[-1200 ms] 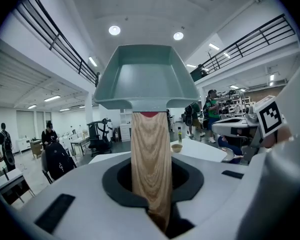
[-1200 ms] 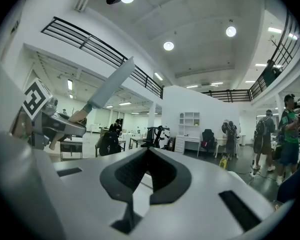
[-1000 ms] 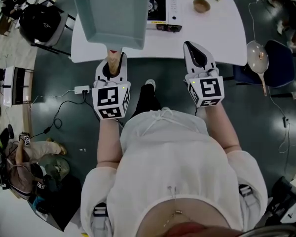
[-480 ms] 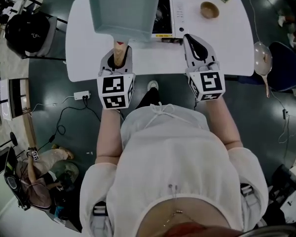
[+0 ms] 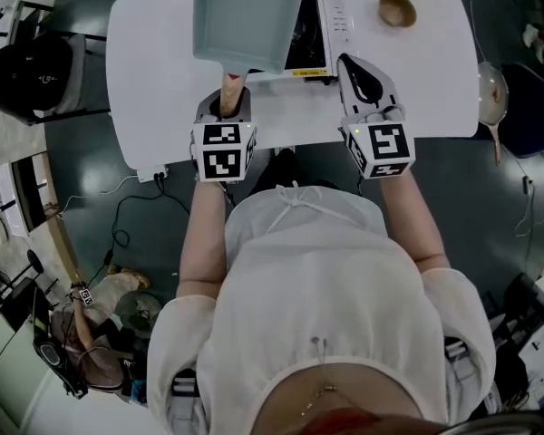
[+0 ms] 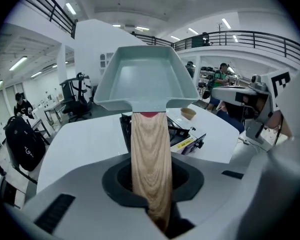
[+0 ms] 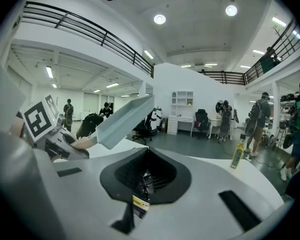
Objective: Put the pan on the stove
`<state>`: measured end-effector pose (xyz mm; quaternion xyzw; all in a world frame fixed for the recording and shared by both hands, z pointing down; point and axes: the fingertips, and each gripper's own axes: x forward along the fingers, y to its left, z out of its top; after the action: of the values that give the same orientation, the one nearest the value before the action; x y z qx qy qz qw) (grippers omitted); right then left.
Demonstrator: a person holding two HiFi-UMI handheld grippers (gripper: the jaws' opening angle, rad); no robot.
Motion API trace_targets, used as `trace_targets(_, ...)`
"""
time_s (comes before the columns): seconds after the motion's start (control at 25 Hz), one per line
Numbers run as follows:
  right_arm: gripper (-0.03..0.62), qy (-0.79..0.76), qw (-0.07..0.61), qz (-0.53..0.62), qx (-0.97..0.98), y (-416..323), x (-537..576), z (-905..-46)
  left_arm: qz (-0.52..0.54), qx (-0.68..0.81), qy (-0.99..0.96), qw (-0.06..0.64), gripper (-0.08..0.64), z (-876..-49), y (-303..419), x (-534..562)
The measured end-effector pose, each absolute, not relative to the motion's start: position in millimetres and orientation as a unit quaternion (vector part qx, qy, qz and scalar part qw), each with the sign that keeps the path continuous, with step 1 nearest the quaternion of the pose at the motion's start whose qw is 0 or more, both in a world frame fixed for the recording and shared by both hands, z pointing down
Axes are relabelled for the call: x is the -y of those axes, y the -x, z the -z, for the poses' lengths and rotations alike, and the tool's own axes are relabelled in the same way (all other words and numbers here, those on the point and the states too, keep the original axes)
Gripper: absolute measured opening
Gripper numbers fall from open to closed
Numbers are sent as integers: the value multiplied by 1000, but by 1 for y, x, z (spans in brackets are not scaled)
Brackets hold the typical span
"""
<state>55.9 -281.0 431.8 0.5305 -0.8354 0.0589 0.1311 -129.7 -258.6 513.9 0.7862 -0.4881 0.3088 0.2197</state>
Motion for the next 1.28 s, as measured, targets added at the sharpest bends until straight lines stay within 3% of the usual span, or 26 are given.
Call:
trace_targets(0.84, 8, -520, 163, -86, 834, -62, 343, -460, -460, 428, -718, 298, 94, -589, 119, 282)
trace_targets(1.28, 8, -510, 158, -88, 841, -81, 364, -460, -536, 430, -677, 265, 97, -589, 117, 292)
